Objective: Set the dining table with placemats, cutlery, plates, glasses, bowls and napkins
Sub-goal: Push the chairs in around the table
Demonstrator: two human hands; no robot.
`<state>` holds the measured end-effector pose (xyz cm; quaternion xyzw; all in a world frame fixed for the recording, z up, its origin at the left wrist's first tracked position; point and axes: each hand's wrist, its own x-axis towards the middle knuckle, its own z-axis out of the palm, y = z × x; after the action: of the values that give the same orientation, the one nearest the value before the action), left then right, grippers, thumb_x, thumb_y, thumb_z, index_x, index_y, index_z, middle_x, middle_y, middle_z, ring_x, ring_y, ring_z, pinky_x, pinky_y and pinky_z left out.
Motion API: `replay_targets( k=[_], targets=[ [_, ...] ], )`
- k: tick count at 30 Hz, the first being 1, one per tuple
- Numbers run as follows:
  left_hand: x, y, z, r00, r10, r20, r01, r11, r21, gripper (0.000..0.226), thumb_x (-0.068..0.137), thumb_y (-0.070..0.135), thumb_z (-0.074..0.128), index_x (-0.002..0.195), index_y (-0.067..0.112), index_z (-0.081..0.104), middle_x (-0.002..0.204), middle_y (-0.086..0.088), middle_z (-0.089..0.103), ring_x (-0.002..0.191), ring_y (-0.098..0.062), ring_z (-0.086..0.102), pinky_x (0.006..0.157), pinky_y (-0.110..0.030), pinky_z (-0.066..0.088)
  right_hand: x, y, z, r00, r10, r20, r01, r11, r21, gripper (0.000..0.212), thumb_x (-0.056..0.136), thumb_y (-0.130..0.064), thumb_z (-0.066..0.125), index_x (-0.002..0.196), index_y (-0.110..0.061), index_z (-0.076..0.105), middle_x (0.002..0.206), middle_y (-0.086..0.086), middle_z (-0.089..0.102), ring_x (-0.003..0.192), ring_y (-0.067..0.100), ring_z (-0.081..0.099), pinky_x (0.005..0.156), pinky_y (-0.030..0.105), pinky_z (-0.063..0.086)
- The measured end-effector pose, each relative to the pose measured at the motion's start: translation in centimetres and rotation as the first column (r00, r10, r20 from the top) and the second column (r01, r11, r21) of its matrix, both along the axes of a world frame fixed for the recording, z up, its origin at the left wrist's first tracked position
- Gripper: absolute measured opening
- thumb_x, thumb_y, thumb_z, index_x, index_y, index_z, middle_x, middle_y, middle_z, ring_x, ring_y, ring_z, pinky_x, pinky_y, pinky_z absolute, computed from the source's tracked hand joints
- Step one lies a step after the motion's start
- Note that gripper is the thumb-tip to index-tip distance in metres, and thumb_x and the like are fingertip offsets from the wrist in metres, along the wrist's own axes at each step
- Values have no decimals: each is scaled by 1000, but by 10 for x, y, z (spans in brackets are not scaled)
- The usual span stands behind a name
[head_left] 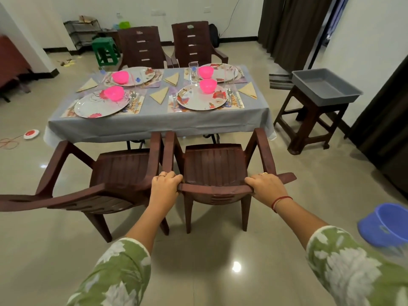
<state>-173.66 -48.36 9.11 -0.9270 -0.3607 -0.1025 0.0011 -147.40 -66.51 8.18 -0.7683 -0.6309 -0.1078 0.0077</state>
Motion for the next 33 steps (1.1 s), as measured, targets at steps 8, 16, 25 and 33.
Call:
replay_targets(
  k=[8,16,25,33],
  targets=[
    [5,-1,-3,999,13,41,-15,999,39,44,71,23,80,112,18,63,118,-11,59,119,-36,51,101,-55,34,1,1,1,998,-65,-7,65,997,48,51,71,-39,76,116,-23,58,107,1,63,98,23,61,89,41,47],
    [20,-118,5,942,-163,292,115,978,175,67,85,50,48,142,20,33,150,-15,27,143,-35,18,115,-58,11,-12,-81,-9,993,-88,-75,112,892,437,59,86,-56,49,135,-24,39,135,7,41,127,25,40,109,55,25],
    [188,-189,12,912,-354,205,342,935,95,63,83,48,48,138,20,38,148,-8,31,143,-31,19,114,-57,7,112,-167,-20,935,-227,-271,330,836,438,46,87,-41,48,128,-22,43,130,6,41,114,24,47,87,41,46],
    [366,-219,10,937,-335,100,329,942,73,60,83,50,42,133,16,47,142,-12,45,140,-31,23,112,-59,11,293,-201,-2,936,-169,-309,294,858,421,45,87,-38,52,129,-22,45,130,4,40,112,19,46,89,36,47]
  ],
)
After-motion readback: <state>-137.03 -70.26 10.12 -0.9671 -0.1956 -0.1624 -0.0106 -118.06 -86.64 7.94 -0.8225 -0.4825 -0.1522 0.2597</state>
